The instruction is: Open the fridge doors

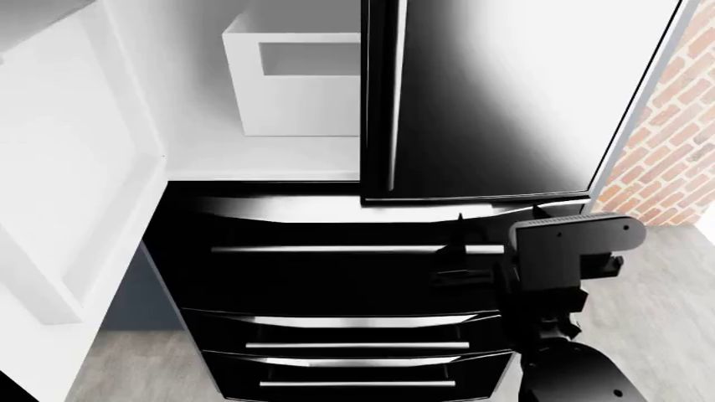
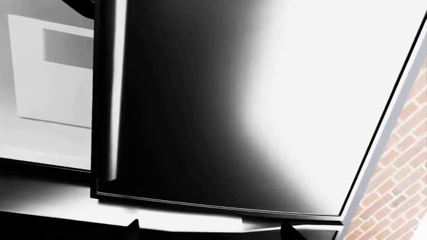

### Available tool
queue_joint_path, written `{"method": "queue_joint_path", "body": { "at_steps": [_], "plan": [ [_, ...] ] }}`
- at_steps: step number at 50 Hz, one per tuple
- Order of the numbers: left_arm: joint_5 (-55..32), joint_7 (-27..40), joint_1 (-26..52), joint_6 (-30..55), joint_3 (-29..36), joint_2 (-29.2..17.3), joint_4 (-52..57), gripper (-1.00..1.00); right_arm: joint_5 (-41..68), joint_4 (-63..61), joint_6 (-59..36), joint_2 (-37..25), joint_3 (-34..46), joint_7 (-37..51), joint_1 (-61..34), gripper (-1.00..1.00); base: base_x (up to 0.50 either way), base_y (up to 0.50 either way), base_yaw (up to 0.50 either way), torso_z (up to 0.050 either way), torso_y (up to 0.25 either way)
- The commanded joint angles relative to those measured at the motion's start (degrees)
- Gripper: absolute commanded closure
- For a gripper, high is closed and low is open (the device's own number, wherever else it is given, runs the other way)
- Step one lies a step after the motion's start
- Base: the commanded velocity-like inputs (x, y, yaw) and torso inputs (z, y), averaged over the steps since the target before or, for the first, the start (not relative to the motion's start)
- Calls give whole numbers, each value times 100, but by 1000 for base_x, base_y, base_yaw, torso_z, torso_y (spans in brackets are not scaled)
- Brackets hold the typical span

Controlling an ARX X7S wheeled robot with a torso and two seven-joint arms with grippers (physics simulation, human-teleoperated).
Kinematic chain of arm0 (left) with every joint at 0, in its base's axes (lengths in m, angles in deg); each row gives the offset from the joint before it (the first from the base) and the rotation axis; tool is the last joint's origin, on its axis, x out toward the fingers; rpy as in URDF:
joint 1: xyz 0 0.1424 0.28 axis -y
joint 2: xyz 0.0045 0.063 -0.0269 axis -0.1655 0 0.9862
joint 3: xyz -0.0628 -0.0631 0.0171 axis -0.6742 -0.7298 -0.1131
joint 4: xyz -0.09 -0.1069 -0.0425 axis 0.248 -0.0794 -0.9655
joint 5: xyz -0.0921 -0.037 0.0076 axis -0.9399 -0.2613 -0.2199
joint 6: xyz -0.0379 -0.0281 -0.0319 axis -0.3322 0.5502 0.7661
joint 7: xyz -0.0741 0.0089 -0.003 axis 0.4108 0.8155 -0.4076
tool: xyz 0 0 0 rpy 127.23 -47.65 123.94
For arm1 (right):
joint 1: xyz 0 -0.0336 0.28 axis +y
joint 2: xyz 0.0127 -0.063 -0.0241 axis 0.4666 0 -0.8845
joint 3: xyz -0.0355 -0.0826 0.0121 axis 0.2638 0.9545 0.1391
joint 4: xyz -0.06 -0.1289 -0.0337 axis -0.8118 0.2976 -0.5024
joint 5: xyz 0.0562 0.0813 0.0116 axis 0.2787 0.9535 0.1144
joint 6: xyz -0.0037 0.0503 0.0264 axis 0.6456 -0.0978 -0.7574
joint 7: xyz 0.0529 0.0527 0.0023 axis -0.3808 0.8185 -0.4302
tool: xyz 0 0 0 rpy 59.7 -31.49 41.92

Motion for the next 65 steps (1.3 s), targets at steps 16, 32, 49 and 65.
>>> {"method": "queue_joint_path", "body": {
  "at_steps": [16, 32, 49, 65],
  "plan": [
    [-2379, -489, 672, 3403, -1231, 1788, 616, -100, 52, -3, 112, -21, -22, 68, 88, -100, 0, 0, 0, 0, 0],
    [-3321, 140, 1435, 5916, -1761, 3035, 612, -100, 89, 55, 208, -34, -27, 89, 139, -100, 0, 0, 0, 0, 0],
    [-4257, 879, 1665, 8205, -1401, 4035, 558, -100, 119, 163, 330, -47, -16, 103, 168, -100, 0, 0, 0, 0, 0],
    [-3556, 951, 1353, 9270, -686, 4301, 284, -100, 146, 189, 370, -65, -3, 134, 203, -100, 0, 0, 0, 0, 0]
  ]
}}
